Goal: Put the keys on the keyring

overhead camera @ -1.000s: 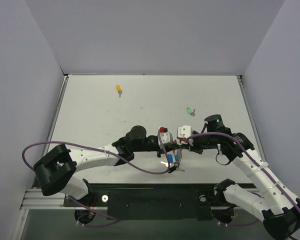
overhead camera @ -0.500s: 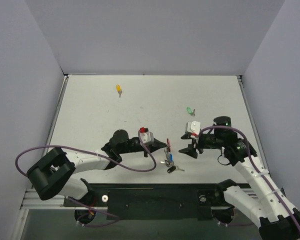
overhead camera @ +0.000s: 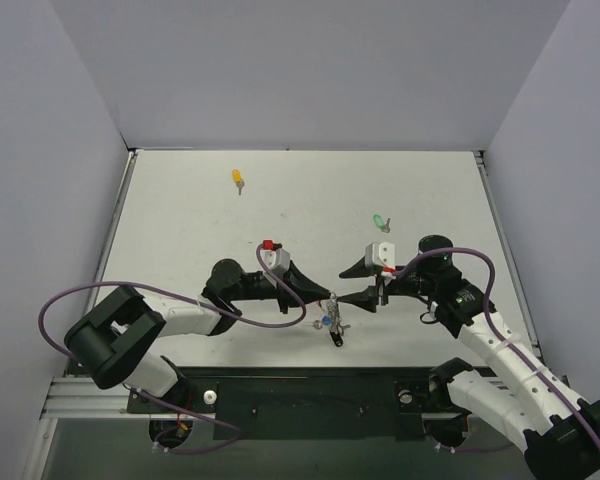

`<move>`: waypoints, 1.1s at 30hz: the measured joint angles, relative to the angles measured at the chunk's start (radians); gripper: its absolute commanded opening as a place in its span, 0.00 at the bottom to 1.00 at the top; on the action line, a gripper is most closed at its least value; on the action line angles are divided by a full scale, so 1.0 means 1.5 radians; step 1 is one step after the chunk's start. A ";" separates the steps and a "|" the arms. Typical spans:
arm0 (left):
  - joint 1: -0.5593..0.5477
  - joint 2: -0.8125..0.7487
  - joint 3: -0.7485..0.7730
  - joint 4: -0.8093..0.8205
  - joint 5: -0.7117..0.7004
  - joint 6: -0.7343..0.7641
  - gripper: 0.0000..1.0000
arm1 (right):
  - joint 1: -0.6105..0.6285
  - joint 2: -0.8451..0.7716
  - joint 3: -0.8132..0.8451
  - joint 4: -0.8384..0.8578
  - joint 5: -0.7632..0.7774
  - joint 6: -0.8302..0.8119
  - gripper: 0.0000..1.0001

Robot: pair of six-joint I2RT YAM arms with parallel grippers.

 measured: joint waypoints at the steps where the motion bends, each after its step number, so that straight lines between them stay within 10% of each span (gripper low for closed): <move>1: 0.000 -0.001 0.002 0.003 0.005 -0.004 0.00 | 0.000 0.000 0.000 0.006 0.000 0.004 0.42; 33: 0.008 -0.024 0.022 0.024 0.034 -0.031 0.00 | 0.022 -0.004 -0.019 0.011 -0.022 0.017 0.03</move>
